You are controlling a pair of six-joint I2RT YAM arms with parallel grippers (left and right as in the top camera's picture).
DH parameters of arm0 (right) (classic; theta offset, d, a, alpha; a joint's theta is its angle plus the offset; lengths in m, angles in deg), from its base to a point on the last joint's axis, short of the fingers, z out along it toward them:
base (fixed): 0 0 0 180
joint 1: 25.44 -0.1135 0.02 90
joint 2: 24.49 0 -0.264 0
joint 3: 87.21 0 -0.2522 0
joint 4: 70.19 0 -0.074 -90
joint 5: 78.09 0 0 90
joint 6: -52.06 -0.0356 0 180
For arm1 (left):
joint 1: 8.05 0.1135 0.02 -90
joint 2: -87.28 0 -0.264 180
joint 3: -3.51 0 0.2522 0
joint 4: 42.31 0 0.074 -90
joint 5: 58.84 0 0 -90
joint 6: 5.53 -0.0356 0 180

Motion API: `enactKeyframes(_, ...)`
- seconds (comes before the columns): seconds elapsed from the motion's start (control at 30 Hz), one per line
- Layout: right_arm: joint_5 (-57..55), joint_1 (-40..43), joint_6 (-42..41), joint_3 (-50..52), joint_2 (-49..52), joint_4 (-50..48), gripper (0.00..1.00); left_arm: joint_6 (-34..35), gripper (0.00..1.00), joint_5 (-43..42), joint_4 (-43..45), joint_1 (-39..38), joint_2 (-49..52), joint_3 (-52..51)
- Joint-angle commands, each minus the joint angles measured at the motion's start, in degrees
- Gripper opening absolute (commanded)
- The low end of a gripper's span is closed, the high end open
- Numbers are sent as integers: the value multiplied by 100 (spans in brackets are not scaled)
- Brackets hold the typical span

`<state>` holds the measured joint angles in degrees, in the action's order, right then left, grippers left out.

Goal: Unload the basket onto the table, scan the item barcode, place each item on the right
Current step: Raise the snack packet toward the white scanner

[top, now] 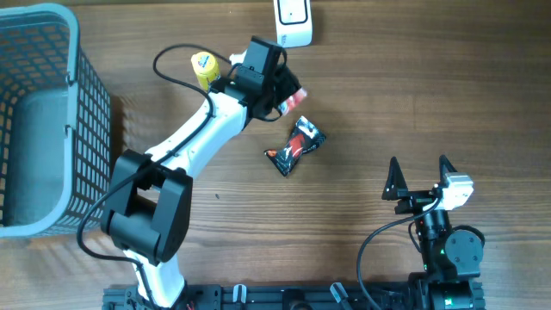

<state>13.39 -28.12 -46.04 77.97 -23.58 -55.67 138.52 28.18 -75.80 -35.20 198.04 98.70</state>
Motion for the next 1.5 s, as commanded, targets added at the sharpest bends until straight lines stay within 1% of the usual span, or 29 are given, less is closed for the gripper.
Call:
enactKeyframes(0.0,76,-13,22,44,-11,-28,100,-811,63,1364,573,-146,-181,116)
enactKeyframes(0.07,76,-13,22,44,-11,-28,100,-890,60,1716,802,-192,-181,114)
enactKeyframes(0.1,76,-13,22,44,-11,-28,100,-890,57,1928,890,-210,-179,114)
enactKeyframes(0.13,76,-13,24,44,-11,-28,100,-890,49,2092,960,-225,-181,114)
enactKeyframes(0.17,76,-13,24,44,-11,-28,100,-890,46,2188,1010,-232,-181,114)
enactKeyframes(0.2,76,-13,22,44,-11,-28,100,-887,47,2223,1064,-232,-179,114)
enactKeyframes(0.33,76,-13,22,44,-11,-28,100,-890,55,2380,1290,-229,-179,114)
enactKeyframes(0.47,76,-13,24,44,-11,-28,100,-905,59,2629,1604,-229,-179,114)
enactKeyframes(0.77,76,-13,22,44,-11,-28,100,-1965,60,2623,2651,-236,-13,114)
enactKeyframes(0.9,76,-13,22,44,-11,-28,100,-2393,60,2623,3084,-236,238,114)
enactKeyframes(1.0,76,-13,24,44,-11,-28,100,-2435,60,2625,3283,-236,435,114)
enactKeyframes(1.07,74,-13,24,44,-11,-28,100,-2702,60,2662,3560,-236,575,114)
enactKeyframes(1.2,76,-13,24,44,-11,-28,100,-2863,60,2776,4063,-236,774,114)
enactKeyframes(1.37,76,-13,22,44,-11,-28,100,-3268,61,2774,4752,-236,999,116)
enactKeyframes(1.47,76,-13,24,44,-11,-28,100,-3292,62,2774,5062,-236,1126,116)
